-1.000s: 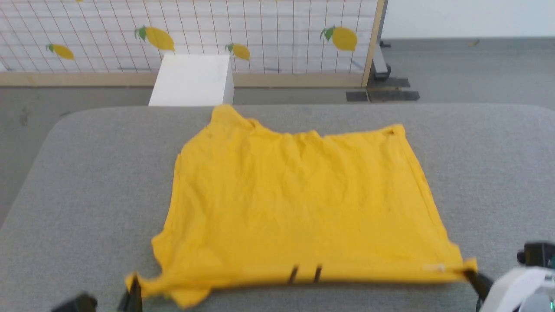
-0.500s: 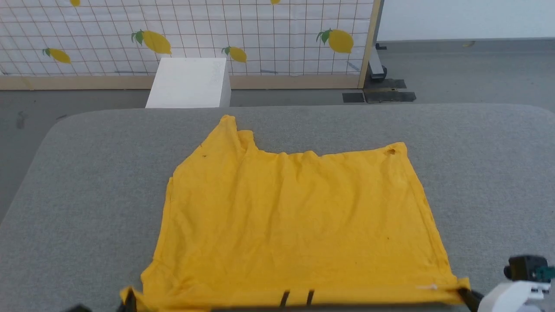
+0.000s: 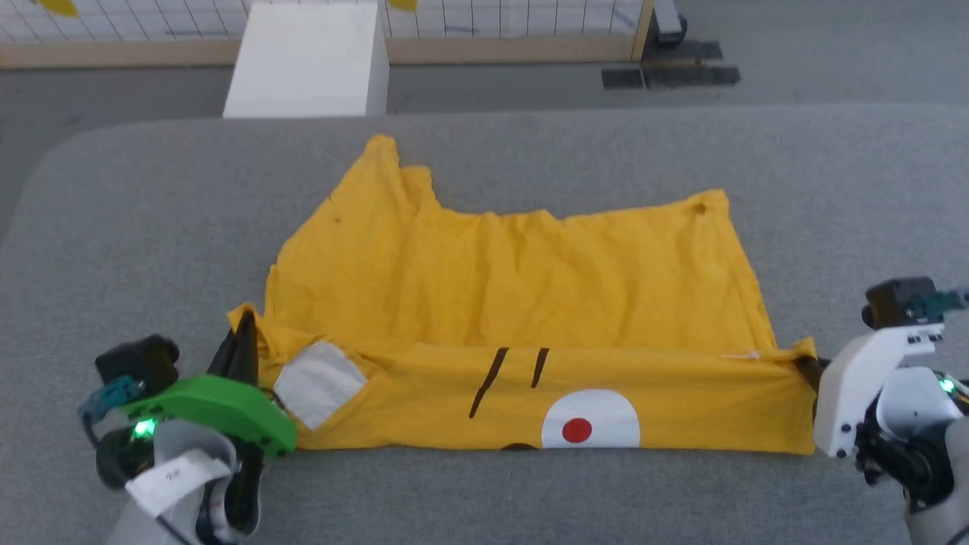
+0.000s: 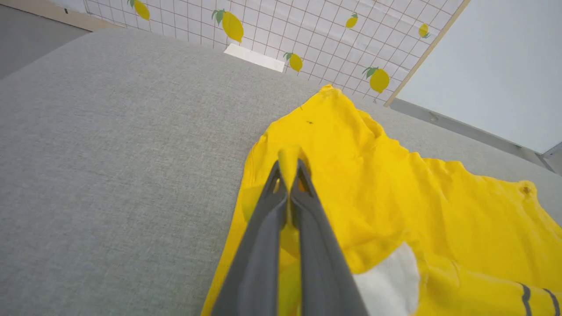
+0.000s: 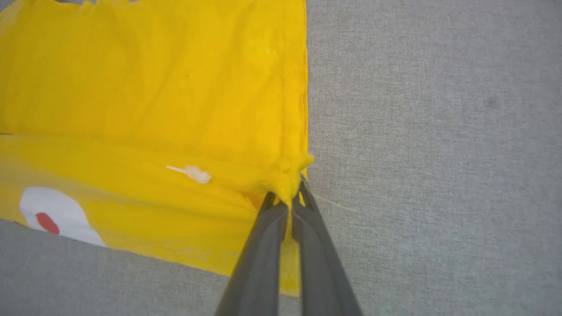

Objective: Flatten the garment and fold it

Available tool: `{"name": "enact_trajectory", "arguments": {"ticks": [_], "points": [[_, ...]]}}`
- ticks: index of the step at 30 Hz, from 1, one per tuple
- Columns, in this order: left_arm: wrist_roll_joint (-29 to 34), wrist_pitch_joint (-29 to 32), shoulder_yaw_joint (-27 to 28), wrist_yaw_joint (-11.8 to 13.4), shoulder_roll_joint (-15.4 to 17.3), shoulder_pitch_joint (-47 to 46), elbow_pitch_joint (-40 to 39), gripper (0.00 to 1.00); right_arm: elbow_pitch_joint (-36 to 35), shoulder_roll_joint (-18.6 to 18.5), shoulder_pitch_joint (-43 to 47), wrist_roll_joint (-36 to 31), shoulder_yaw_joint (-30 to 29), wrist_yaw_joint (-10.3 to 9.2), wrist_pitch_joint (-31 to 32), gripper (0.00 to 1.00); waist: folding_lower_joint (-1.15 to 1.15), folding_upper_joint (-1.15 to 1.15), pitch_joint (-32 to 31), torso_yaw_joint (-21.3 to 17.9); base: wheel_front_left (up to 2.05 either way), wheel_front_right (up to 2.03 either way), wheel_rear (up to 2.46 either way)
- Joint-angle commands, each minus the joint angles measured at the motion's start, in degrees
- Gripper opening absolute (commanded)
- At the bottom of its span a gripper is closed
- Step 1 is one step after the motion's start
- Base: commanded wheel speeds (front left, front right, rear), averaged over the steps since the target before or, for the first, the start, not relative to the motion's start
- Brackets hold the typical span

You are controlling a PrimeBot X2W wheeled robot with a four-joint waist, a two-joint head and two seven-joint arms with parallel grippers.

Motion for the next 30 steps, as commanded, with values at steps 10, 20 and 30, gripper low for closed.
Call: {"name": "enact_trajectory", "arguments": {"ticks": [10,20,30], "points": [[1.2,-1.5,-3.2,-3.2,-2.5,-9.8,11.4,0.00,7.8,-0.8,-8.6,-2.6,6.1,-0.11,5.1,0.00,0.00,0.00,10.2,0.6,0.00,0.00,0.00],[0.7,-5.9,-1.0,-2.8,-1.8,-10.7,15.3,1.00,7.6,-0.4,-7.5,1.8,5.0,-0.11,2.0,1.00,0.00,0.00,5.1,1.5,0.00,0.00,0.00],[-2.6,6.3,1.0,5.4,1.4,1.6,4.7,1.00,-1.2,1.0,2.1,2.6,-1.2,-0.11,0.6,1.00,0.00,0.00,-1.7,1.5,0.00,0.00,0.00]]}}
